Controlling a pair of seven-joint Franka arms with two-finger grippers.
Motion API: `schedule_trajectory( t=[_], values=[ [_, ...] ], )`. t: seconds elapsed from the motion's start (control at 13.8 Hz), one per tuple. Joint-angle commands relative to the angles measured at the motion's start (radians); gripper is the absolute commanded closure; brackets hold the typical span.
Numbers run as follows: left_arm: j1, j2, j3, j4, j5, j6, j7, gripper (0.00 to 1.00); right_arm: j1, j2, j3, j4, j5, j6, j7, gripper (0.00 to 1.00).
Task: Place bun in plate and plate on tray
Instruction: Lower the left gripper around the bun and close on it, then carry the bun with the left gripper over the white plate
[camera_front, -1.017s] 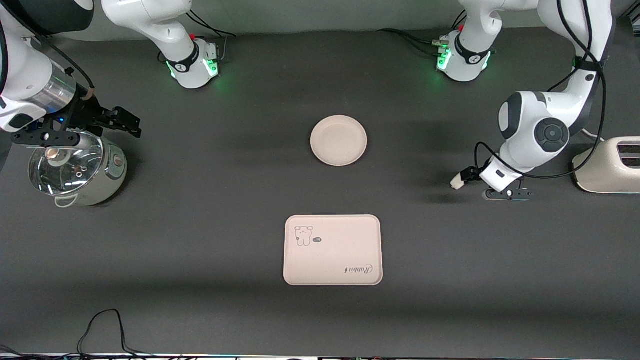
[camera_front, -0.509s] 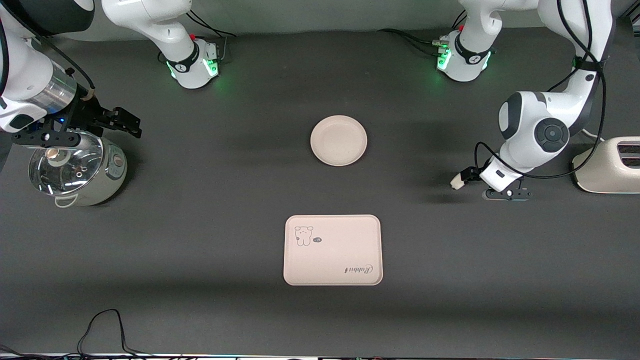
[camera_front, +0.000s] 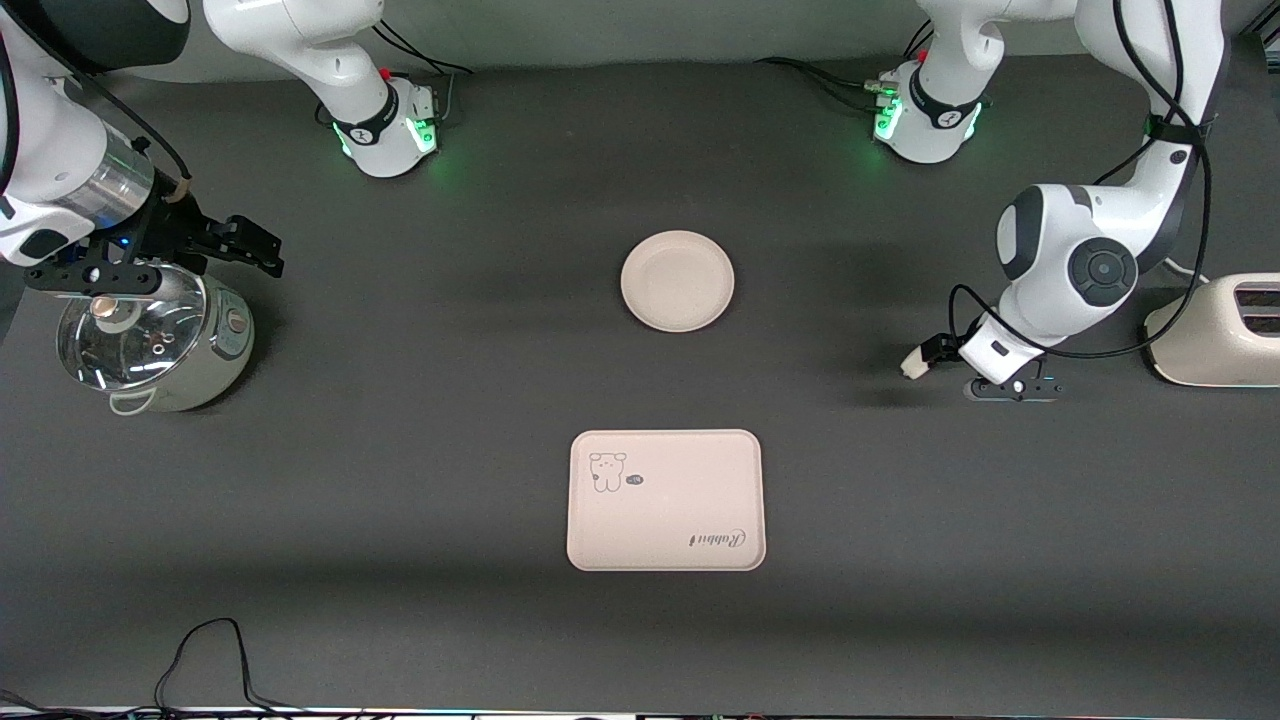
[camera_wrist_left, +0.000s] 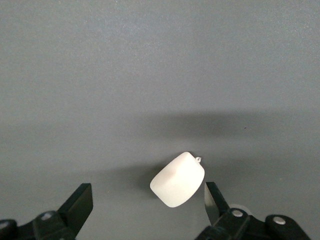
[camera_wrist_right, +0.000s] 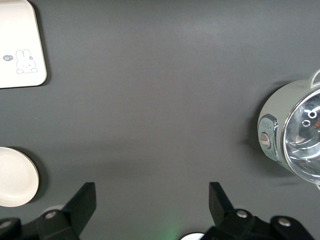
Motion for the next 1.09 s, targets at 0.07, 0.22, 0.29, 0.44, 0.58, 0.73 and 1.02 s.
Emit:
schedule_trajectory(
  t=[0.07,0.22,0.29,0.44,0.58,0.73,1.02],
  values=[
    [-0.045,-0.107,-0.004,0.268,0.019,-0.446,-0.011,0.00,0.005,-0.008,-0.005,-0.009,-0.002,0.014,0.017,0.00],
    [-0.043,-0.105,-0.004,0.269,0.019,-0.446,-0.011,0.00,0.005,-0.008,-0.004,-0.009,-0.002,0.014,0.017,0.00],
    [-0.043,-0.105,-0.004,0.269,0.018,-0.446,-0.013,0.00,0.005,-0.008,-0.004,-0.009,-0.002,0.014,0.017,0.00],
    [-0.043,-0.107,0.003,0.274,0.018,-0.446,-0.022,0.00,0.005,-0.008,-0.004,-0.009,-0.002,0.014,0.017,0.00],
    [-0.043,-0.107,0.014,0.276,0.018,-0.446,-0.022,0.00,0.005,-0.008,-0.004,-0.009,-0.002,0.014,0.017,0.00],
    [-0.046,-0.099,0.014,0.260,0.004,-0.429,-0.025,0.00,0.005,-0.007,-0.005,-0.009,-0.002,0.014,0.017,0.00],
    [-0.054,-0.033,0.011,0.090,0.004,-0.163,-0.024,0.00,0.003,-0.004,-0.005,-0.009,-0.002,0.015,0.017,0.00]
  ],
)
